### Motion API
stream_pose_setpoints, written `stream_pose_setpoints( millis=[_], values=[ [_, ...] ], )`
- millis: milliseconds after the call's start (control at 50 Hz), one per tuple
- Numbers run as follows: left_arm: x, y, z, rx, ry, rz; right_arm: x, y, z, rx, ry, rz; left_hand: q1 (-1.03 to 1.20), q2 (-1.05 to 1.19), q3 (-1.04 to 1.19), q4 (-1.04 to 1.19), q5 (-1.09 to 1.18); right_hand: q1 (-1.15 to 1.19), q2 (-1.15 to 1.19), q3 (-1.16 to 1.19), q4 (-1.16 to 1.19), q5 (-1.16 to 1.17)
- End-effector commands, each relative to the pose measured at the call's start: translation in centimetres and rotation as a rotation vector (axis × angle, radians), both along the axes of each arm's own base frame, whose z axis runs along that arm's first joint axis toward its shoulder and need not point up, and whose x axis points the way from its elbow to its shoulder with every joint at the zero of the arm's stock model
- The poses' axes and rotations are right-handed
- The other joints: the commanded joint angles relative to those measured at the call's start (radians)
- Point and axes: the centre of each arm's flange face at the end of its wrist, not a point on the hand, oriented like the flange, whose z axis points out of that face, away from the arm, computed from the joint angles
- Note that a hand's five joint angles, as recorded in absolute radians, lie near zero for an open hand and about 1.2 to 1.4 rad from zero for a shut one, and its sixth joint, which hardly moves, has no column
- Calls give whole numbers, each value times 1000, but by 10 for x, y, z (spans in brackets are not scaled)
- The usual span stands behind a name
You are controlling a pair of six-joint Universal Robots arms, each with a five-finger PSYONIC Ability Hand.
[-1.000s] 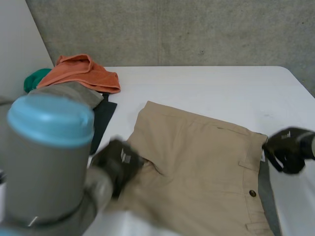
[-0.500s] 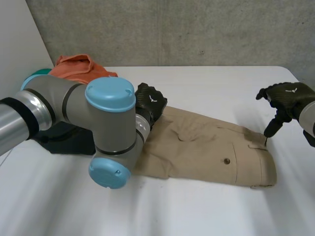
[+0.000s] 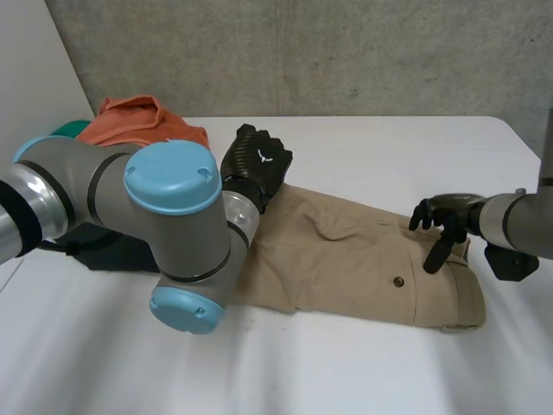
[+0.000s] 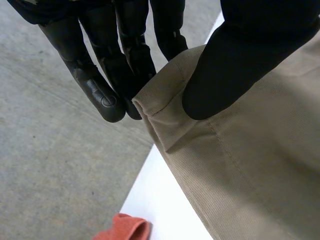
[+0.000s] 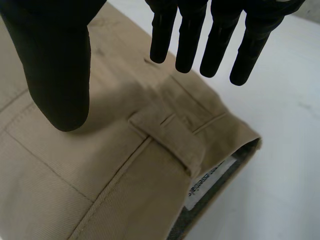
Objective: Fold the laundry.
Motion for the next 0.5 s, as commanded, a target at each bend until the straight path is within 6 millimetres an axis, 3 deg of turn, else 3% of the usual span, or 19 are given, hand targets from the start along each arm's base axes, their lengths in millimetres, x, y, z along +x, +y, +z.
stream_pose_setpoints(
  millis=[20,60,80,200,340,500],
  values=[
    [-2,-12,0,-49,45,1,6,-3,-20,36,4,13,232,200,207,199,226,233,234,233,229,221],
    [-3,-15,-1,-55,50,2,7,-3,-21,39,7,21,232,200,207,199,226,476,477,475,471,464],
    [-4,-19,-2,-63,58,1,7,-3,-21,39,4,18,232,200,207,199,226,929,929,928,924,916],
    [-10,-32,-8,-90,81,-16,3,-11,-13,-25,-19,-12,232,200,207,199,226,933,934,932,928,921],
    [-22,-55,-23,-102,90,-12,-1,-32,0,-282,-53,-66,232,200,207,199,226,933,934,932,928,921],
    [-35,-81,-39,-110,115,6,5,-40,-22,-437,8,-28,232,200,207,199,226,933,934,932,928,921]
  ],
)
